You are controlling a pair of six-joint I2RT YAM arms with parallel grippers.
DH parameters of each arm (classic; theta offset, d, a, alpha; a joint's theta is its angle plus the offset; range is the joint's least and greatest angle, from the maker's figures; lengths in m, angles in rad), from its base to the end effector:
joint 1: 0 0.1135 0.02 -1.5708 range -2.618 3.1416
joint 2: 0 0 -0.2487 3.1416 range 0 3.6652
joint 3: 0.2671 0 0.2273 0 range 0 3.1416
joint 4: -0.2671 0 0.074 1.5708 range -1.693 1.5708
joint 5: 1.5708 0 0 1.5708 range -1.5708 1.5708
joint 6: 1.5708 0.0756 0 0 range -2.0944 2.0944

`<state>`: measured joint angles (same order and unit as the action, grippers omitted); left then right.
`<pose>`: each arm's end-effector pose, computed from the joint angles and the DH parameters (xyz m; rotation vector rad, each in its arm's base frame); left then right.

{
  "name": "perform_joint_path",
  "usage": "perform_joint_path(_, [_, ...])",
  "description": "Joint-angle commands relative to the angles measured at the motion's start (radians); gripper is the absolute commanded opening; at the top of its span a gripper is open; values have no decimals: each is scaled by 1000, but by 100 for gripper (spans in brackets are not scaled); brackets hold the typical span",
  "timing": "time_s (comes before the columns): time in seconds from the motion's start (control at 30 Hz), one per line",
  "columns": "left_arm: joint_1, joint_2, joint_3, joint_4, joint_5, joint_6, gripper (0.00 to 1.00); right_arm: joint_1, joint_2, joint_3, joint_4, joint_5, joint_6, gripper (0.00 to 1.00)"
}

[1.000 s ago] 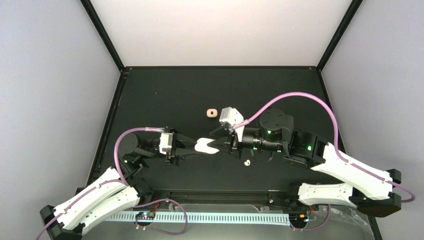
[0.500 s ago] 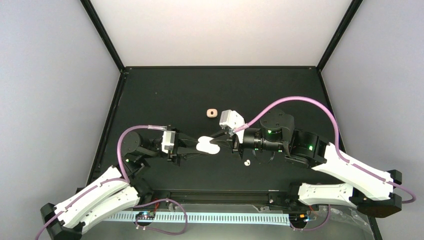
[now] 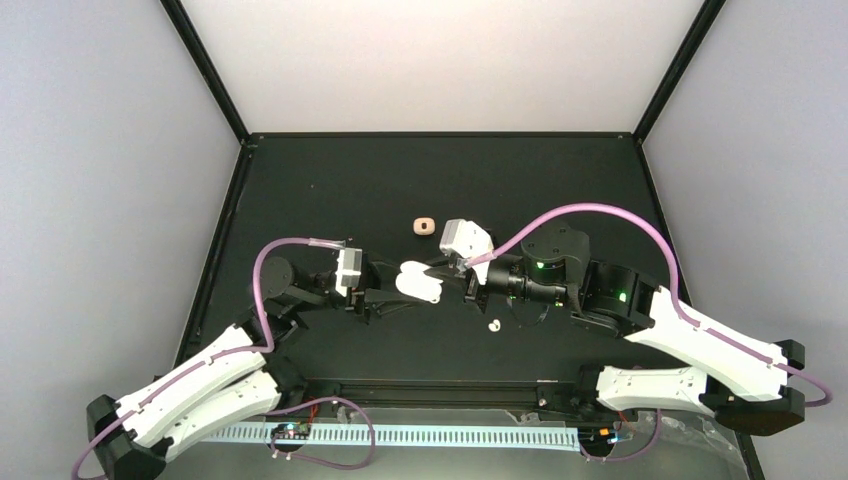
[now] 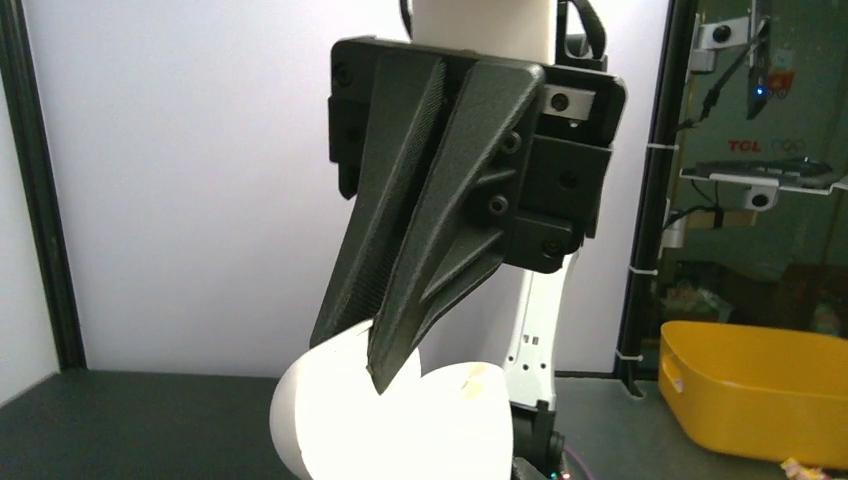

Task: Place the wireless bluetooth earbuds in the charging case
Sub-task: Adjust the charging case.

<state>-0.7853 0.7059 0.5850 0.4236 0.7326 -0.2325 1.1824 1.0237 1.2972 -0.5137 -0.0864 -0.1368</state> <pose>0.0915 -0.1629 0.3468 1.0129 1.0716 -1.3041 0.0813 0.2158 0.4074 -1.2067 1.4516 0.8098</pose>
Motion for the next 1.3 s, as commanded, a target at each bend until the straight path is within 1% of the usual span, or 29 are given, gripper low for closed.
perform_joint_path(0.0, [0,26,16,44,-28,-39,41,7,-11,-5,50,45,-35,1])
perform_joint_path(0.3, [0,63,10,107,-16,-104,41,8,-37,-50,79,60,-93,1])
perform_joint_path(0.47, [0,72,12,99,4,-140,47,8,-51,-64,81,93,-119,1])
perform_joint_path(0.6, [0,56,8,52,5,-162,51,8,-75,-81,105,155,-154,1])
perform_joint_path(0.8, [0,42,7,-28,-61,-271,57,8,-99,-89,124,224,-220,1])
perform_joint_path(1.0, [0,43,30,-10,-127,-418,62,9,-134,-120,155,295,-300,1])
perform_joint_path(1.17, [1,71,105,-67,-163,-494,69,9,-145,-129,159,316,-325,1])
perform_joint_path(1.27, [1,102,155,-92,-181,-519,70,11,-142,-134,159,309,-322,1])
